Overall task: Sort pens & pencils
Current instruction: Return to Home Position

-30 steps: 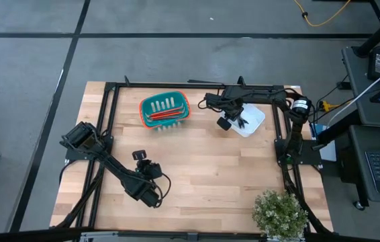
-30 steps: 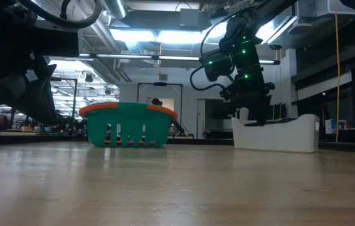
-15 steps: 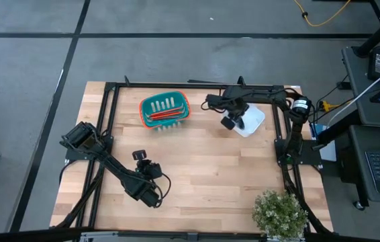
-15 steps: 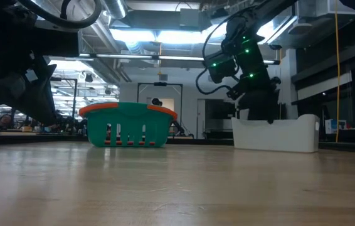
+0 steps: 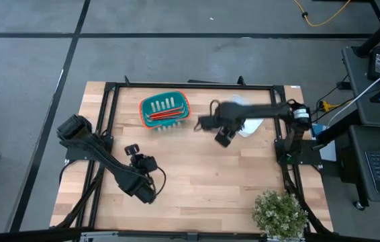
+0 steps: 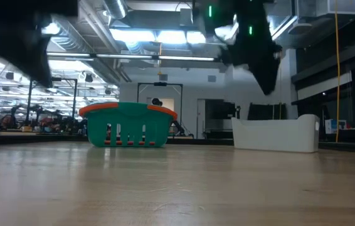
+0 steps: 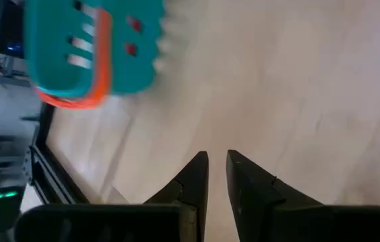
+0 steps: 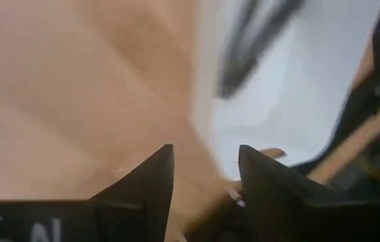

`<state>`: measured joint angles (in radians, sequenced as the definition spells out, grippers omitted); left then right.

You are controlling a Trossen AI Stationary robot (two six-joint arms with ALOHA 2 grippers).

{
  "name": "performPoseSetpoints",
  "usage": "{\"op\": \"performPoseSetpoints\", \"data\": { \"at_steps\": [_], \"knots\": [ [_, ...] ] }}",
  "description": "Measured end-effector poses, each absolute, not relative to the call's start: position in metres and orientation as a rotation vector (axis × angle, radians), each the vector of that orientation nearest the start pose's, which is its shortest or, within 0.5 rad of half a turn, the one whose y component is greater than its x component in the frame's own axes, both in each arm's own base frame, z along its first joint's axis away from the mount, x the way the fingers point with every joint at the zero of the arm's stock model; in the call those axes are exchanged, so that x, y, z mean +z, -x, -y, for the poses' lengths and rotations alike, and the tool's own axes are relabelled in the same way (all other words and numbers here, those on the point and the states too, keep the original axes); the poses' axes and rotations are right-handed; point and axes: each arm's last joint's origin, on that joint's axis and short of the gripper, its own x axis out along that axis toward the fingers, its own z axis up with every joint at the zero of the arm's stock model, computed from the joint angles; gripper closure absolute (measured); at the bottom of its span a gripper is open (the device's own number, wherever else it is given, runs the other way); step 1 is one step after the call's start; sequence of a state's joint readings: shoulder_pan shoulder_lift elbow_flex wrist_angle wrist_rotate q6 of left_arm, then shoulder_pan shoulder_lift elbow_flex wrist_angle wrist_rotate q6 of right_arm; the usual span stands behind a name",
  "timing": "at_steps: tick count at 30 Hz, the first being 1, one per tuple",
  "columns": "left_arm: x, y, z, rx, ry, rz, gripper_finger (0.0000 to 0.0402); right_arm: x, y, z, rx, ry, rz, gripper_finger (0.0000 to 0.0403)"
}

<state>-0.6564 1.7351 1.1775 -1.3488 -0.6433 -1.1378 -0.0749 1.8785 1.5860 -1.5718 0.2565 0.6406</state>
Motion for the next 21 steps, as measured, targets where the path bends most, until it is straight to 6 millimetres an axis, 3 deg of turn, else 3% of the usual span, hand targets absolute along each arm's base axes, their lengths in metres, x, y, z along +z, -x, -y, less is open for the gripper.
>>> {"op": "performPoseSetpoints", "data": {
  "at_steps": [4,8,14,18,21],
  "knots": [
    [0.246,-0.218,0.15,0.75,-0.152,-1.029,0.0352,0.283,-0.328,-0.025,-0.732,-0.136,-1.519,0.0234],
    [0.29,-0.201,0.147,0.691,-0.079,-0.882,0.0352,0.327,-0.31,-0.075,-0.649,-0.03,-1.3,0.0234],
    [0.334,-0.161,0.135,0.616,-0.008,-0.678,0.0352,0.39,-0.239,-0.125,-0.528,-0.035,-0.967,0.0244],
    [0.352,-0.135,0.126,0.575,0.045,-0.57,0.0352,0.42,-0.181,-0.137,-0.432,-0.073,-0.76,0.0266],
    [0.359,-0.124,0.122,0.539,0.06,-0.533,0.0352,0.431,-0.144,-0.136,-0.33,-0.09,-0.68,0.0287]
  ]
}}
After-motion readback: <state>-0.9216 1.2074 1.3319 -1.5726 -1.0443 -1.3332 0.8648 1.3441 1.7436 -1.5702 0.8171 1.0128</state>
